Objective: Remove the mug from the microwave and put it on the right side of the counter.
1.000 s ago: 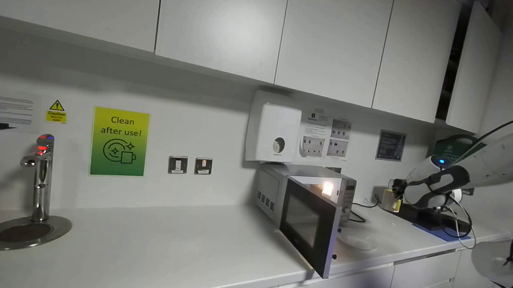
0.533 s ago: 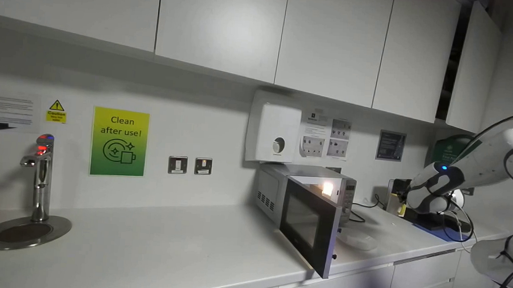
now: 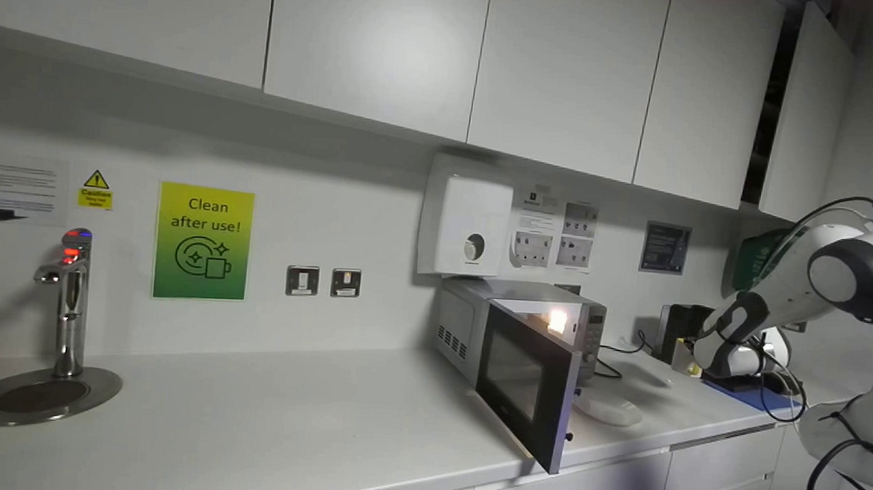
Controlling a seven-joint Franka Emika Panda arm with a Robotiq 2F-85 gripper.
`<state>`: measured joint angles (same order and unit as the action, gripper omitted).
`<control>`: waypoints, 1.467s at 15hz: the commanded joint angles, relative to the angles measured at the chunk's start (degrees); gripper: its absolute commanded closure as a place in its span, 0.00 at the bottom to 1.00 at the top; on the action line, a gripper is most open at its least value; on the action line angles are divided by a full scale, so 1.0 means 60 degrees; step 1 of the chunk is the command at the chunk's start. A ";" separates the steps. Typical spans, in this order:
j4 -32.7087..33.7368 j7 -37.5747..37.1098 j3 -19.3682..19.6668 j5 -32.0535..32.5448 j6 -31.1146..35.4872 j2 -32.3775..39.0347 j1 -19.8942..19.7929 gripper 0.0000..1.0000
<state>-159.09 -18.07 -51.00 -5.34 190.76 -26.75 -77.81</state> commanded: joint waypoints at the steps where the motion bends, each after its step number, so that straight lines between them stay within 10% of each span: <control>1: 0.0228 -0.0518 -0.1664 -0.0394 0.0449 -0.0422 -0.1927 0.96; 4: 0.0429 -0.1114 -0.2928 -0.0842 0.0253 -0.0807 -0.3186 0.96; 6: 0.0161 -0.0732 -0.2458 -0.0575 0.0081 -0.0322 -0.2630 0.82; 22: -0.0010 -0.1052 -0.3391 -0.0736 0.0445 -0.0290 -0.3368 0.96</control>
<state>-159.22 -23.11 -69.52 -8.99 190.56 -27.97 -95.50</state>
